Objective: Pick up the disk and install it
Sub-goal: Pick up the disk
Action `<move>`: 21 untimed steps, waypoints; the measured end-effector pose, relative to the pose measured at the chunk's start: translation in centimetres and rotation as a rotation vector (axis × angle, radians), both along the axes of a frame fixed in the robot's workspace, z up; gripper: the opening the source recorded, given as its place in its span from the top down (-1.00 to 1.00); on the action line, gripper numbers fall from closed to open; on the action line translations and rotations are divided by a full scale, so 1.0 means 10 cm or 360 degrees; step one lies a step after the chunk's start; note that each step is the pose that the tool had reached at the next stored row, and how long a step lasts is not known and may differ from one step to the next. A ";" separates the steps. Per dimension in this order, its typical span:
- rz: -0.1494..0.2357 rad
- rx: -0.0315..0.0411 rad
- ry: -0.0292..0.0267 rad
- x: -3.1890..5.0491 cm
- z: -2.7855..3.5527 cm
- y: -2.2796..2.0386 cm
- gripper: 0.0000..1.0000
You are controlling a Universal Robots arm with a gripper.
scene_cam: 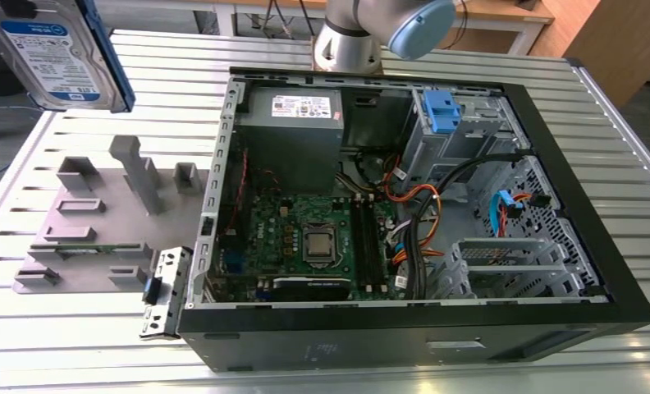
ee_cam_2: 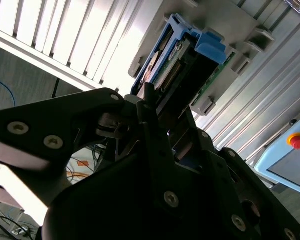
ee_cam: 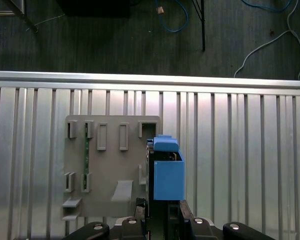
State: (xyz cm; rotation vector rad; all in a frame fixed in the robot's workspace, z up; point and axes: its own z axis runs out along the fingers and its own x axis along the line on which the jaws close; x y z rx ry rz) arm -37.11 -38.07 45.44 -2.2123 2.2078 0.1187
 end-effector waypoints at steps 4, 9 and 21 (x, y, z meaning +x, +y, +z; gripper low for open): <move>0.0000 0.0000 0.00000 0.009 0.000 0.000 0.30; 0.0000 0.0000 -0.00001 0.029 0.000 0.000 0.30; 0.0000 0.0000 -0.00001 0.101 0.000 0.000 0.30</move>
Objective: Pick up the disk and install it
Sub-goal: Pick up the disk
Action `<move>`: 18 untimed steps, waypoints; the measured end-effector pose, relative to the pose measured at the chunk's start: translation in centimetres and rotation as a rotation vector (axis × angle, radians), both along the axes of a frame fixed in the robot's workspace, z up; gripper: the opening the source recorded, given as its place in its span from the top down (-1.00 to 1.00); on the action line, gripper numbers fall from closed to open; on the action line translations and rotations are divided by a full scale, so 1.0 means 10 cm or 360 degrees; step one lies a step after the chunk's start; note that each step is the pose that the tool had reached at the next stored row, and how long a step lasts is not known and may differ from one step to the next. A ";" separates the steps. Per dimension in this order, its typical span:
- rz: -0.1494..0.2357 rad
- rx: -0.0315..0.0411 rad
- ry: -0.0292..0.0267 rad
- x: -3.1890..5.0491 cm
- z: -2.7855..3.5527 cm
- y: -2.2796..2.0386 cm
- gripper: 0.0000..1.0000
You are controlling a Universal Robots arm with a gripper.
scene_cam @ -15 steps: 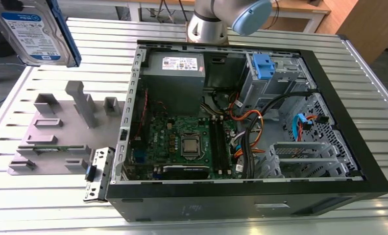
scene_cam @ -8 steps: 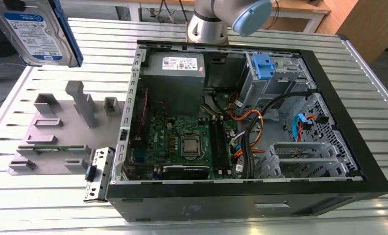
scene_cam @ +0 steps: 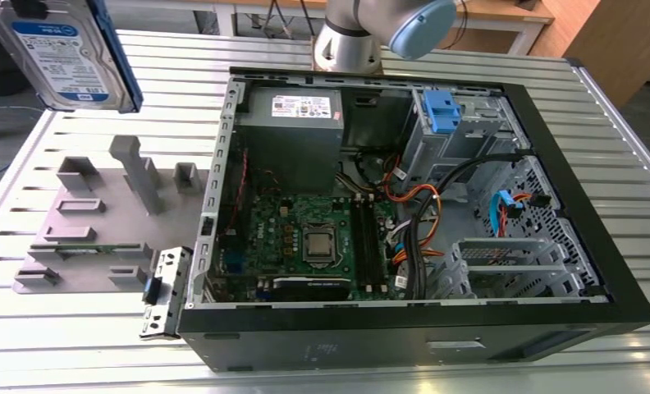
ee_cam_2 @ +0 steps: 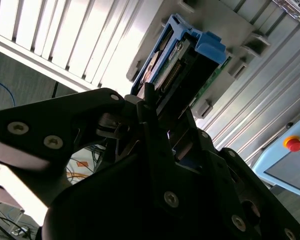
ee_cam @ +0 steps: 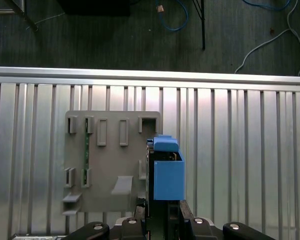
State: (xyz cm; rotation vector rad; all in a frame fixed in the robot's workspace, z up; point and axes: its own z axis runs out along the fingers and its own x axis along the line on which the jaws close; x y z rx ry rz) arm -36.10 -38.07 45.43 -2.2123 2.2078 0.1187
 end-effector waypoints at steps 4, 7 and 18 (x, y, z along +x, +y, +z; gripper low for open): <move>0.0000 0.0000 0.00001 0.024 0.000 0.000 0.30; 0.0000 0.0000 0.00001 0.048 0.000 0.000 0.30; 0.0000 0.0000 0.00000 0.099 0.032 0.000 0.30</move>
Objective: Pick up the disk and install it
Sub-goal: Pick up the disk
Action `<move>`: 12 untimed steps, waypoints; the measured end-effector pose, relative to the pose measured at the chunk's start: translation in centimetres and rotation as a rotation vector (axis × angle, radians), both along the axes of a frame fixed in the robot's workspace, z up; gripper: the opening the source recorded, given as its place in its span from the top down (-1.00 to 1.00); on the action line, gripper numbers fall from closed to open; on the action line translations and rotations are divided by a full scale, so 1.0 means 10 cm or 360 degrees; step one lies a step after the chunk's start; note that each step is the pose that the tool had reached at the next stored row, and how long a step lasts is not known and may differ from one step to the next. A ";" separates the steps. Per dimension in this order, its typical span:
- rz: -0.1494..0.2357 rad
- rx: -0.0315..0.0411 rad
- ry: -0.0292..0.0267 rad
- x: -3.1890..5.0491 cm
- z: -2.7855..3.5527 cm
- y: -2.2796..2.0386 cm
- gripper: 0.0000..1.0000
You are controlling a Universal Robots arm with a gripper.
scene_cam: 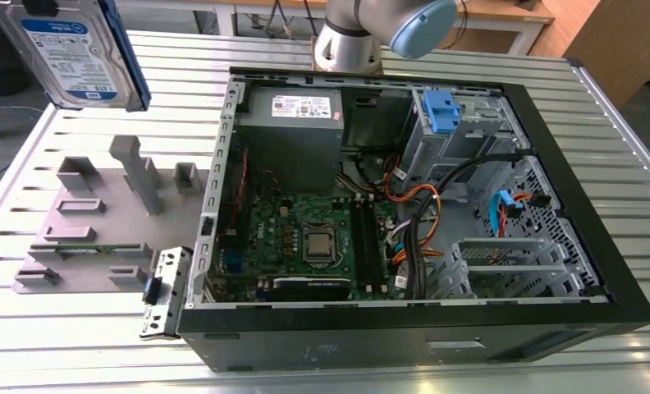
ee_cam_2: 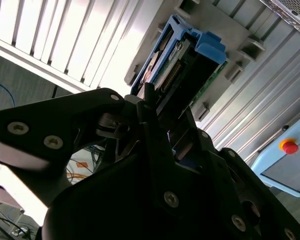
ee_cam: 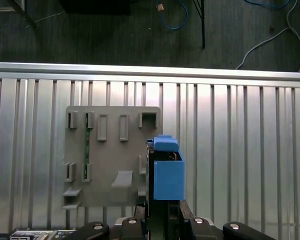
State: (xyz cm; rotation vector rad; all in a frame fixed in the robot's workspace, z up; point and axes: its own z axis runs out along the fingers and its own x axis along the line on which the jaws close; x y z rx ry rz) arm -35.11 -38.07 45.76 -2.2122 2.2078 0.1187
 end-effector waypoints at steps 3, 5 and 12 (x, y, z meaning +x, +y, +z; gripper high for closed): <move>0.0000 0.0000 -0.00001 0.000 0.063 0.000 0.30; 0.0000 0.0000 0.00000 0.000 0.110 0.000 0.30; 0.0000 0.0000 0.00000 0.000 0.299 0.000 0.30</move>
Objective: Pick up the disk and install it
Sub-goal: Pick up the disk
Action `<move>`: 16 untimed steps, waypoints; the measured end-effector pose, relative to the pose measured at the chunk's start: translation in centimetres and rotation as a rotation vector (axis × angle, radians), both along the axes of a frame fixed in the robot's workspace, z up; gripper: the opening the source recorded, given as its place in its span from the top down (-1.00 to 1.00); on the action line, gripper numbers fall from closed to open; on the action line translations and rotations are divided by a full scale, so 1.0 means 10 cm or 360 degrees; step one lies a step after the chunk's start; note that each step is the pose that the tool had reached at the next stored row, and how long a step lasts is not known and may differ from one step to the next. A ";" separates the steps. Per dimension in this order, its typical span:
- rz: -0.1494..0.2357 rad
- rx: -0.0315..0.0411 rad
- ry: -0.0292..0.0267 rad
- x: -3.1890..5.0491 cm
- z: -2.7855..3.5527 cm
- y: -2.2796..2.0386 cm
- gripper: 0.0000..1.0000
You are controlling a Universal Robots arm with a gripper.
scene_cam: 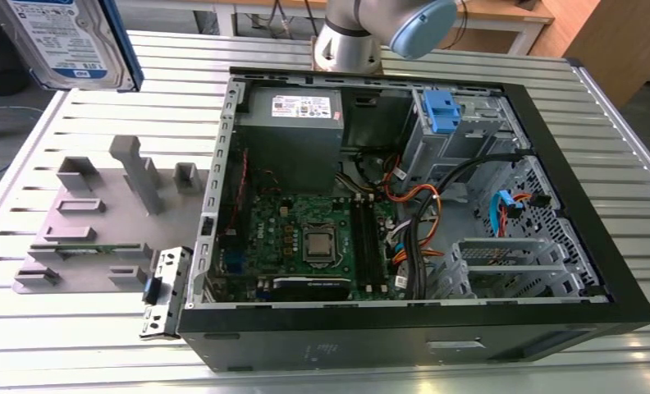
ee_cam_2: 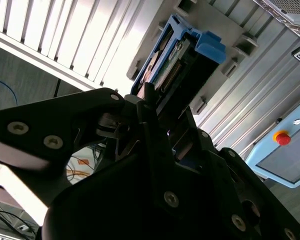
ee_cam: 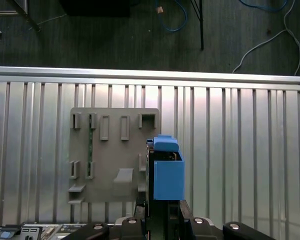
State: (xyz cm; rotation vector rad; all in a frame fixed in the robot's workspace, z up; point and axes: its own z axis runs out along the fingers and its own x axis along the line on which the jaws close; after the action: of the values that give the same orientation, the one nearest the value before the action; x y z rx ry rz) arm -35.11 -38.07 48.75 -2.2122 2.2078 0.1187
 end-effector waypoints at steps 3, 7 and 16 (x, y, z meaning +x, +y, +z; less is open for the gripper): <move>0.0000 0.0000 0.00002 0.000 0.055 0.000 0.30; 0.0000 0.0000 0.00001 0.000 0.061 0.000 0.30; 0.0000 0.0000 -0.00001 0.037 0.062 0.000 0.30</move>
State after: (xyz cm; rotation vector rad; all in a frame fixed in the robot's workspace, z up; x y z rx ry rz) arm -34.74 -38.07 49.37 -2.2122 2.2077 0.1187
